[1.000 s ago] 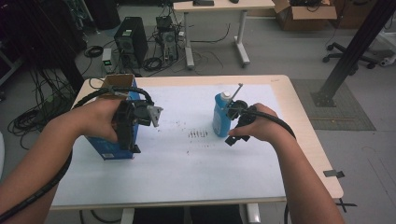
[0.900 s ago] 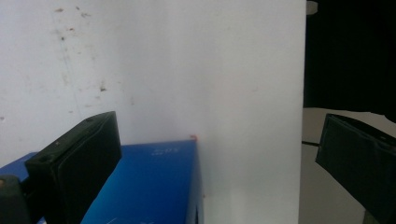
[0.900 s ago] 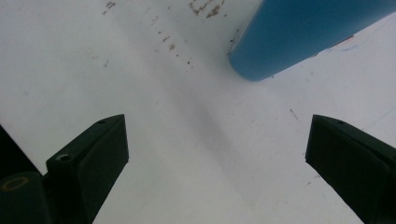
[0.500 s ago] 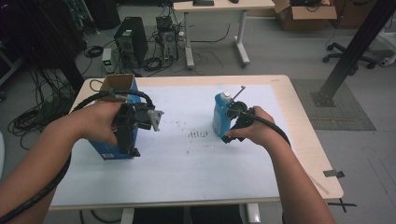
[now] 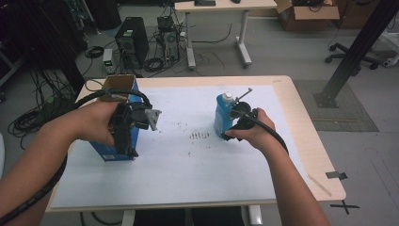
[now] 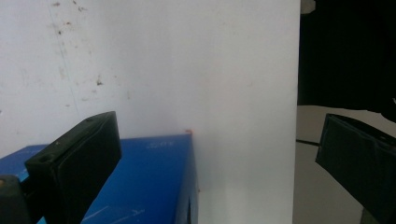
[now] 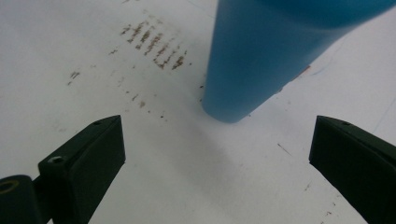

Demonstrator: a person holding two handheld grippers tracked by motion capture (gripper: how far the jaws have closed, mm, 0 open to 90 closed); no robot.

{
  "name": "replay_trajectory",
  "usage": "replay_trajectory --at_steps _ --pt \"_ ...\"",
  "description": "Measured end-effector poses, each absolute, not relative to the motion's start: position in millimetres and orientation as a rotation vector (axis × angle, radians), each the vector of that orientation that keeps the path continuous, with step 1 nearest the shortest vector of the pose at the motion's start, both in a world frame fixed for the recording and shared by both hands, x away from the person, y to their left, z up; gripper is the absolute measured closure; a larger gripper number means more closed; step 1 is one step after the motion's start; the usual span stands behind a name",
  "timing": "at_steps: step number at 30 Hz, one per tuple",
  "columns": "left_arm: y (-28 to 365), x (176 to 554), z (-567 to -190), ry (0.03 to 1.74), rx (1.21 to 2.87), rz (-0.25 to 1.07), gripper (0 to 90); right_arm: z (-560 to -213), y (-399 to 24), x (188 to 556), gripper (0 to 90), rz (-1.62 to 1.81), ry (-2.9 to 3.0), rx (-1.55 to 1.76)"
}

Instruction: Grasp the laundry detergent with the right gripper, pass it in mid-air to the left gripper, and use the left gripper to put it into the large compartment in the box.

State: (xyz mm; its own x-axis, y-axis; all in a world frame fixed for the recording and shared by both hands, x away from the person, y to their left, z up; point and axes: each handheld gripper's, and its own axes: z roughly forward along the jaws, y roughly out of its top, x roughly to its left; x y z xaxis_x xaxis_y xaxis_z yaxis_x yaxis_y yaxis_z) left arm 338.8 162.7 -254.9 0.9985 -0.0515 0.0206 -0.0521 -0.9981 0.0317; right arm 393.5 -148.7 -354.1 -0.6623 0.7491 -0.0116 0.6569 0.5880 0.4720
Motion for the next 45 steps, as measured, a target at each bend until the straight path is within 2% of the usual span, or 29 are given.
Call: replay_trajectory --at_steps 45 --pt "166 327 -250 -0.109 3.125 -0.002 0.4 -383 -134 396 1.7 1.034 2.065 1.354"
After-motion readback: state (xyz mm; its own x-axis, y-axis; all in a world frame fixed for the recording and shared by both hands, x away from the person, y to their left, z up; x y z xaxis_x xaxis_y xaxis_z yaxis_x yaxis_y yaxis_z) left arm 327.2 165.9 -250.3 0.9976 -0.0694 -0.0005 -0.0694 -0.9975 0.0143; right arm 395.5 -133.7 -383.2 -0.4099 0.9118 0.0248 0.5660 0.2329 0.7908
